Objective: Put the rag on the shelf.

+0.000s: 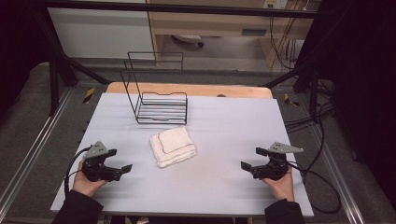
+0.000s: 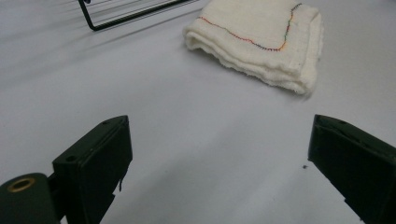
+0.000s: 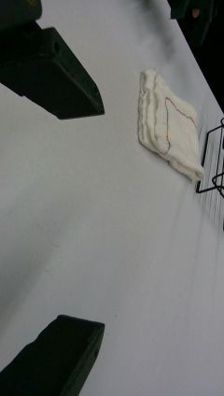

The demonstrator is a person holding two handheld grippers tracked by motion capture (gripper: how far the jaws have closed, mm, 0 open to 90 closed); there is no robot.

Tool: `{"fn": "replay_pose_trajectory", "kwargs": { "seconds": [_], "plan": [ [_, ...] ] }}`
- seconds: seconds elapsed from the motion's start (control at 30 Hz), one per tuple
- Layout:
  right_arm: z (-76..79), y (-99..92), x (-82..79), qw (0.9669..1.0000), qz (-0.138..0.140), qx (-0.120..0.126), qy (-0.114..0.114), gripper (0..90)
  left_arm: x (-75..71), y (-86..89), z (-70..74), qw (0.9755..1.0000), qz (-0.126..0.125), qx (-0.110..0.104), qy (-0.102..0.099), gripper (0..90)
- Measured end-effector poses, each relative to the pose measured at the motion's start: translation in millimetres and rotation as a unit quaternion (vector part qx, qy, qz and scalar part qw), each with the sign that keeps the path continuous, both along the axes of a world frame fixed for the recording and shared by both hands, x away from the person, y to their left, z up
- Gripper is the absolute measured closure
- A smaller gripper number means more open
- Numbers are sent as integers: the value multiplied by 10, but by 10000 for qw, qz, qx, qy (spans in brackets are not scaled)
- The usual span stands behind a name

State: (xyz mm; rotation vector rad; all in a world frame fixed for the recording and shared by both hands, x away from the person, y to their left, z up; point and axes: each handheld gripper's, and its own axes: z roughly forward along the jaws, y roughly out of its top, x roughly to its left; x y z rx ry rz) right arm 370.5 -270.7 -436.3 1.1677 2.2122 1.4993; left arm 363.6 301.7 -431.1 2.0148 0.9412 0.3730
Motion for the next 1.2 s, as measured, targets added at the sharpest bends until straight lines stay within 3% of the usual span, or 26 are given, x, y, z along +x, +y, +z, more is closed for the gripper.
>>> {"fn": "replay_pose_trajectory", "kwargs": {
  "seconds": [0.37,0.7,0.93,1.2],
  "plan": [
    [-10,11,-2,10000,-25,-54,24,4,6,-75,20,10000,3,6,32,66],
    [-5,90,-2,9998,-29,-188,39,4,-31,-287,99,10000,-12,-35,-2,100],
    [-14,127,-3,9996,3,-260,57,4,-2,-555,136,9999,-37,-69,102,196],
    [-19,137,-4,9996,0,-254,79,4,42,-1003,82,9983,-426,354,163,319]
  ]
}}
